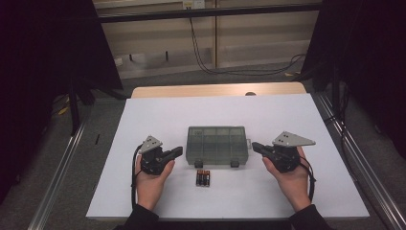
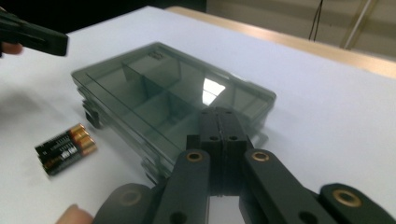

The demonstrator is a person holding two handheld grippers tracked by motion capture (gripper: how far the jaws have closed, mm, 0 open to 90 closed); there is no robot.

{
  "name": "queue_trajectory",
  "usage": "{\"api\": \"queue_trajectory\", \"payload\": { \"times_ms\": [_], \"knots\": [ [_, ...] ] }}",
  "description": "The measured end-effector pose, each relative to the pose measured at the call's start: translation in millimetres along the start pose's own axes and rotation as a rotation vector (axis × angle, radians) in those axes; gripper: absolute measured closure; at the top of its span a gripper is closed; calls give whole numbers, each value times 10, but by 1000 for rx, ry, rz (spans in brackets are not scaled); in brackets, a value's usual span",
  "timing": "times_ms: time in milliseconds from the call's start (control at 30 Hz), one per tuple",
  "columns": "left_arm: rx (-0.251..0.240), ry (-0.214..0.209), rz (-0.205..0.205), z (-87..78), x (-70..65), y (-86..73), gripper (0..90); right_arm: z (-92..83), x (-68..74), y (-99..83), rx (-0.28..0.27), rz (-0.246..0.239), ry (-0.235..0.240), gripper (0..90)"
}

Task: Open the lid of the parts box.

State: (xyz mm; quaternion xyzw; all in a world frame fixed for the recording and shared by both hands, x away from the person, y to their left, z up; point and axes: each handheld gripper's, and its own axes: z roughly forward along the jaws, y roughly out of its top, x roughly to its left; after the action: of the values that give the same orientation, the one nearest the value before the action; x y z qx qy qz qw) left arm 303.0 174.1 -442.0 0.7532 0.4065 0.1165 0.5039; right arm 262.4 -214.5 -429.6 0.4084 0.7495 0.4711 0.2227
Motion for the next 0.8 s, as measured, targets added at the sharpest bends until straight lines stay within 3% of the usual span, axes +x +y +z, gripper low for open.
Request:
{"api": "queue_trajectory", "payload": {
  "times_ms": [33, 133, 267, 567, 800],
  "knots": [
    [2, 0, -8, 1, 12, -10, 900, 0, 0, 0, 0, 0, 0, 900],
    [34, 1, -22, 25, 58, -57, 900, 23, -25, -88, 69, -1, -27, 900],
    [76, -5, -45, 76, 88, -129, 900, 84, -31, -202, 144, -4, 9, 900],
    [117, 10, -49, 166, 85, -195, 900, 185, -15, -272, 216, -3, 44, 900],
    [142, 6, -58, 211, 93, -225, 900, 240, 35, -277, 236, -25, 53, 900]
  ]
}}
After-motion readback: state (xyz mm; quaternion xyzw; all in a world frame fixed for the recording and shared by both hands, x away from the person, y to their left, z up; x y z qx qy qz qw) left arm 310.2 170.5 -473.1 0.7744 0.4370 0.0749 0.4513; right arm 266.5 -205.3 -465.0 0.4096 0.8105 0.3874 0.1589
